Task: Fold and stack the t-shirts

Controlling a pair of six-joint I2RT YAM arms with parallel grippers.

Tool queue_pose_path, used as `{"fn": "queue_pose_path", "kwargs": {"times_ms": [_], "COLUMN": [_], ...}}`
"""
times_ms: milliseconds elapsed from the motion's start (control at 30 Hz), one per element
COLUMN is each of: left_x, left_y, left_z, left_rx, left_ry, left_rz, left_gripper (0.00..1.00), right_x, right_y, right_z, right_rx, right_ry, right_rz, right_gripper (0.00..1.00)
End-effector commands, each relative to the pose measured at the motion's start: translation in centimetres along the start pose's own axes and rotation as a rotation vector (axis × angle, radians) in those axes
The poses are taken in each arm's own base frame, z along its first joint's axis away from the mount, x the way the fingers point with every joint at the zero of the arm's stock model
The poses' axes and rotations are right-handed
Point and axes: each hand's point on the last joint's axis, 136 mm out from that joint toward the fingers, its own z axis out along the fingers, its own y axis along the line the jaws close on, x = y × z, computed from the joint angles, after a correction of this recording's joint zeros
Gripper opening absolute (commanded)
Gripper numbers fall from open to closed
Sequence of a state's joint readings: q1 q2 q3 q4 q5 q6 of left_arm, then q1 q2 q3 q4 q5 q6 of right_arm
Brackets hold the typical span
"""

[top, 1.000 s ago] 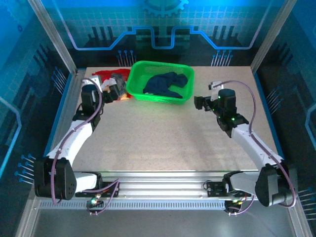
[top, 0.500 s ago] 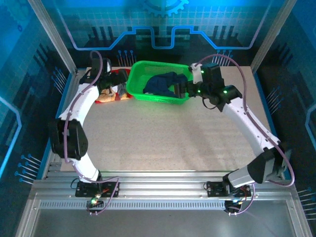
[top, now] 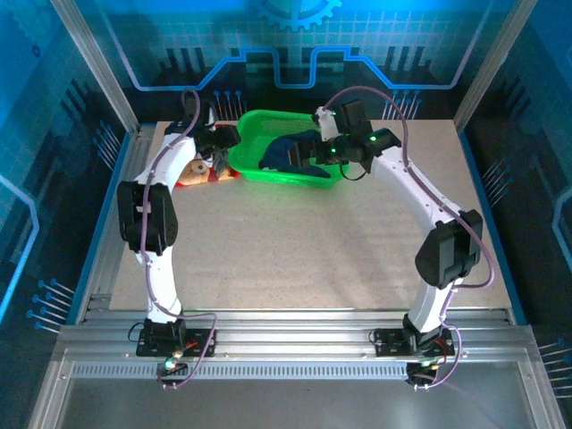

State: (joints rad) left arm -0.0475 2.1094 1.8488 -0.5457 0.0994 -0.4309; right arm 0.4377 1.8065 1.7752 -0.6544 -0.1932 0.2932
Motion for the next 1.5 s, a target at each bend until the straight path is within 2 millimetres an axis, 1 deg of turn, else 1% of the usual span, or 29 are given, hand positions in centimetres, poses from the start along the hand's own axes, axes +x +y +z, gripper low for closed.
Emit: {"fn": "queue_pose_path", "kwargs": {"times_ms": [0,100,167,200,333,433,500,600,700,767,833,867,900,933,1000,1067,1133,1233,1300,1400,1467], "left_x": [1.0,2.4,3.1,3.4,4.5,5.9,7.1,8.9,11.1,12.5,13.7,14.1,14.5,14.8,15.4,16.1,16.7,17.8,18.6,19.4,19.5], "left_y": [-1.7,-1.4,-1.1,-1.0,-1.6,-2.1,-2.4,-2.8,-3.6,-4.2,-4.6,-4.6,-4.6,-4.6,-5.0,-5.6,-5.8,-5.3,-5.2,-5.8,-6.8], "left_z": [1.3,3.0,3.7,3.9,4.3,4.2,4.0,3.3,2.5,2.0,1.6,1.4,1.2,1.0,0.4,-0.2,-0.5,-0.4,-0.4,-0.7,-1.2], "left_rx": [0.040,0.014,-0.002,-0.009,-0.008,-0.006,-0.004,0.006,0.022,0.031,0.042,0.041,0.045,0.052,0.058,0.067,0.067,0.052,0.045,0.060,0.077], "left_ry": [0.045,0.087,0.102,0.108,0.127,0.150,0.168,0.181,0.197,0.208,0.221,0.227,0.235,0.245,0.263,0.272,0.278,0.301,0.310,0.312,0.298], "left_rz": [-0.008,-0.009,-0.011,-0.011,0.002,0.029,0.044,0.059,0.078,0.094,0.094,0.081,0.063,0.044,0.027,0.021,-0.011,-0.098,-0.151,-0.190,-0.193], "left_gripper": [0.71,0.66,0.63,0.61,0.47,0.39,0.32,0.30,0.23,0.20,0.20,0.19,0.19,0.18,0.18,0.18,0.18,0.17,0.15,0.14,0.14], "right_x": [-0.4,-0.8,-1.1,-1.3,-2.1,-1.8,-1.3,-0.3,0.8,1.3,1.4,1.4,1.2,1.9,3.1,4.7,5.9,6.5,6.6,7.8,8.7], "right_y": [0.9,0.4,0.2,-0.1,-1.0,-2.1,-2.9,-4.7,-6.8,-7.9,-8.7,-8.8,-8.9,-9.5,-10.6,-11.7,-12.3,-12.2,-11.9,-11.5,-11.3], "right_z": [0.9,2.1,2.7,3.2,4.5,5.9,6.7,8.0,9.1,9.9,10.8,11.4,11.6,12.7,13.4,13.3,13.1,12.0,10.6,9.1,8.2], "right_rx": [-0.034,-0.029,-0.025,-0.020,0.001,0.034,0.066,0.140,0.238,0.281,0.308,0.311,0.316,0.336,0.399,0.470,0.503,0.519,0.529,0.536,0.547], "right_ry": [0.033,0.052,0.057,0.060,0.059,0.087,0.111,0.151,0.184,0.192,0.183,0.180,0.173,0.194,0.244,0.305,0.335,0.323,0.316,0.347,0.356], "right_rz": [0.018,0.034,0.034,0.040,0.051,0.059,0.069,0.090,0.120,0.144,0.171,0.178,0.179,0.185,0.199,0.216,0.217,0.206,0.187,0.181,0.167], "right_gripper": [1.00,1.00,1.00,1.00,1.00,1.00,1.00,1.00,1.00,1.00,1.00,1.00,1.00,1.00,0.99,0.99,0.98,0.98,0.98,0.98,0.98]}}
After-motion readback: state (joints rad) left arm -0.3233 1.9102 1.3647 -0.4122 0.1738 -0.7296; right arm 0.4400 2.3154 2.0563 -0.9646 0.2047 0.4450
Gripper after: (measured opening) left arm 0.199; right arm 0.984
